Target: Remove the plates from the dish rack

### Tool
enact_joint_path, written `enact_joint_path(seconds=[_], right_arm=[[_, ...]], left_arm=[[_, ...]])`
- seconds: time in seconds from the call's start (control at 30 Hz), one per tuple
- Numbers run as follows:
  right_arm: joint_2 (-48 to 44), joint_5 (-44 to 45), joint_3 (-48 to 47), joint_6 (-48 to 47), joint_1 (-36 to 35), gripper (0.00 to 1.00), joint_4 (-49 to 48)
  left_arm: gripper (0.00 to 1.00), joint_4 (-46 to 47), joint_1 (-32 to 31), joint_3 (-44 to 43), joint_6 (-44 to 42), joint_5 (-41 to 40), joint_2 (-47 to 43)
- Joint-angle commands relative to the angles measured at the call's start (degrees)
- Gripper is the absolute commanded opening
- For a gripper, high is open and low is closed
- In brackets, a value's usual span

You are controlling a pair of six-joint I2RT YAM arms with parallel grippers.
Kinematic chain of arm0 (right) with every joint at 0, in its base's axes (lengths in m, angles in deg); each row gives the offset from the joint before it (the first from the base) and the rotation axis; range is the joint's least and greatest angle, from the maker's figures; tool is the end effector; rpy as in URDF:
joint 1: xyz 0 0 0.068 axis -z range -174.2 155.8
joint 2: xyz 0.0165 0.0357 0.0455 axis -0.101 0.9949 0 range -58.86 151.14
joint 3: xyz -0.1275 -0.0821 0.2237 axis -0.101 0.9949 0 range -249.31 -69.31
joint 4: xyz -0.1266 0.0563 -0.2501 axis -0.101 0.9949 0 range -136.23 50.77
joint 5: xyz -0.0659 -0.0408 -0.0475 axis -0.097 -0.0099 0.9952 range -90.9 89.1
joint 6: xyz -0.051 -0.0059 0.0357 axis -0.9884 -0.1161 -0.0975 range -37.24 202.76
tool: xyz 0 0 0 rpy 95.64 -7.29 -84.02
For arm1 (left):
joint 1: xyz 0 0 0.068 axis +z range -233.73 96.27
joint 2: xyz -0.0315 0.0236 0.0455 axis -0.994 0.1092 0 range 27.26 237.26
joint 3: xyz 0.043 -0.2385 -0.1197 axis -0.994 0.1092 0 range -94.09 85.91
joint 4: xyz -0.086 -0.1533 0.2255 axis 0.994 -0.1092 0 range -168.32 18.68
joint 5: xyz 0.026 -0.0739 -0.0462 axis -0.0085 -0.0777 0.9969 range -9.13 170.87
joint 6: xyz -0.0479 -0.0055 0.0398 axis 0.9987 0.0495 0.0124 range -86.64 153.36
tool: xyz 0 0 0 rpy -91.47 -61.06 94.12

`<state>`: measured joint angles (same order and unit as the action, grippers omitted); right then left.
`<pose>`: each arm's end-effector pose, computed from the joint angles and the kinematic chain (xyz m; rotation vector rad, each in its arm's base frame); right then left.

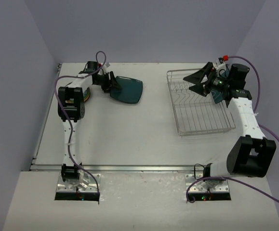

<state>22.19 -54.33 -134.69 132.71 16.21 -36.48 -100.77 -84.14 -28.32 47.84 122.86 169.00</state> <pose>0.3500 -0.0255 0.3123 0.4521 2.0325 1.3639 0.5527 -0.0359 0.1117 -0.0237 2.4932 -1.0379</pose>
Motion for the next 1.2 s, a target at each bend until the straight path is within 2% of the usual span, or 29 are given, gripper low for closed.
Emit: enact_joint_path(seconds=[0.0, 0.07, 0.13, 0.3, 0.53, 0.87, 1.17], right_arm=[[-0.1, -1.2, -1.8, -1.1, 0.3, 0.99, -0.4], [0.1, -0.9, -2.1, -1.4, 0.3, 0.99, -0.1], [0.0, 0.1, -2.5, -1.9, 0.3, 0.99, 0.5], [-1.1, 5.2, -3.8, -6.5, 0.3, 0.99, 3.5], [-1.5, 10.9, -6.4, -12.3, 0.4, 0.99, 6.5], [-1.9, 13.0, -8.3, -15.4, 0.4, 0.99, 7.8], [-2.1, 14.9, -8.9, -18.0, 0.4, 0.99, 8.2]], left_arm=[[0.51, -1.3, 0.1, -3.7, -2.6, -5.3, 0.7], [0.53, -2.1, 0.1, -4.6, -3.6, -8.6, 0.9], [0.62, -2.7, 0.1, -4.6, -4.1, -12.0, 0.4], [0.64, -1.5, -0.2, -0.3, -5.6, -19.3, -3.3], [0.55, -1.1, -1.6, 7.0, -7.9, -22.8, -9.0], [0.44, 0.0, -2.9, 15.6, -6.9, -19.1, -15.5], [0.40, 0.7, -4.9, 20.4, -6.0, -18.2, -20.7]])
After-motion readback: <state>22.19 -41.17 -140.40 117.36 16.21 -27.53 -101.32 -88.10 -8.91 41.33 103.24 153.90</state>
